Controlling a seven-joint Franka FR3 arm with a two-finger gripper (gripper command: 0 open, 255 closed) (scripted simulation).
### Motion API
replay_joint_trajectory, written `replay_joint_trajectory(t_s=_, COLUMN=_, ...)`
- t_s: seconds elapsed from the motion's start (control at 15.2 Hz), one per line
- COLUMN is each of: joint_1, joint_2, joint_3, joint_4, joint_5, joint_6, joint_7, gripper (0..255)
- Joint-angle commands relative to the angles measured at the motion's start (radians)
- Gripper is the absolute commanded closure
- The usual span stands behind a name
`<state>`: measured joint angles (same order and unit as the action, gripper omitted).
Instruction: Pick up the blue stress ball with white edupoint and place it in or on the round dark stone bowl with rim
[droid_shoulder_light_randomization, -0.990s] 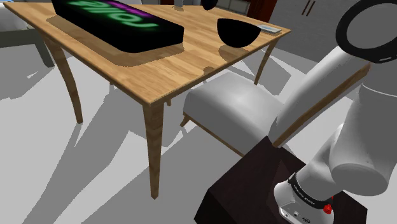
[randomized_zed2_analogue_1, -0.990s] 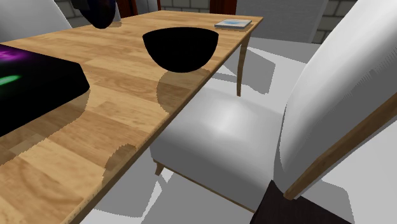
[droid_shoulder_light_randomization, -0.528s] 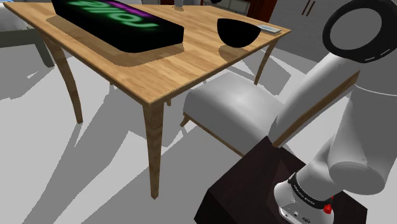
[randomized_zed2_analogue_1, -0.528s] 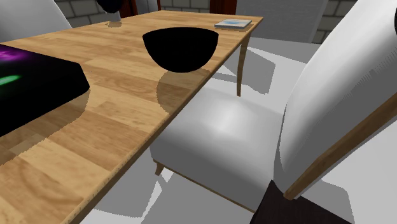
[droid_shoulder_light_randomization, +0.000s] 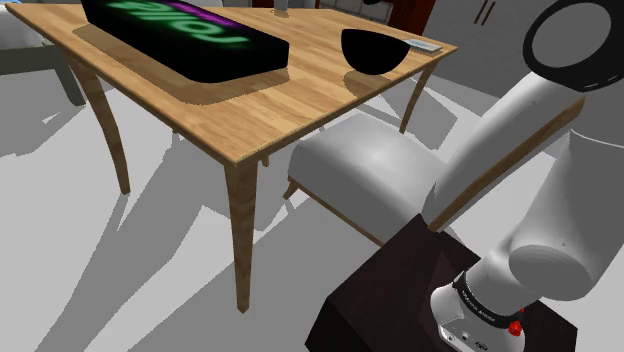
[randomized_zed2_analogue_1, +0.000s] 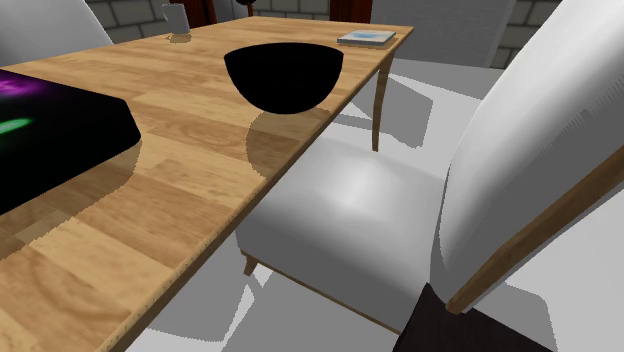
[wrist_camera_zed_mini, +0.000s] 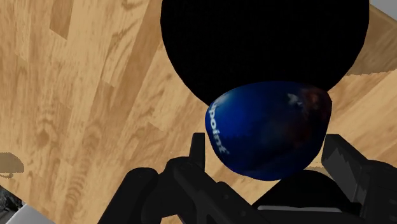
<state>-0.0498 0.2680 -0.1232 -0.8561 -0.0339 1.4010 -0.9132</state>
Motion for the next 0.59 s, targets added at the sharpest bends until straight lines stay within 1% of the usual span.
replay_joint_trajectory(t_s=0.0, joint_1=-0.036, joint_2=-0.013, joint_3=-0.014, joint_4=-0.021, joint_5=0.016, joint_6=0.011, joint_7=-0.045, gripper=255)
replay_joint_trajectory(t_s=0.13, joint_1=-0.067, joint_2=-0.008, joint_3=-0.026, joint_4=-0.009, joint_5=0.032, joint_6=0.006, joint_7=-0.083, gripper=255)
replay_joint_trajectory(t_s=0.33, joint_1=-0.056, joint_2=-0.07, joint_3=-0.024, joint_4=-0.151, joint_5=0.02, joint_6=0.085, joint_7=-0.076, gripper=255)
replay_joint_trajectory(t_s=0.53, joint_1=-0.05, joint_2=-0.116, joint_3=-0.023, joint_4=-0.261, joint_5=0.012, joint_6=0.15, joint_7=-0.071, gripper=255)
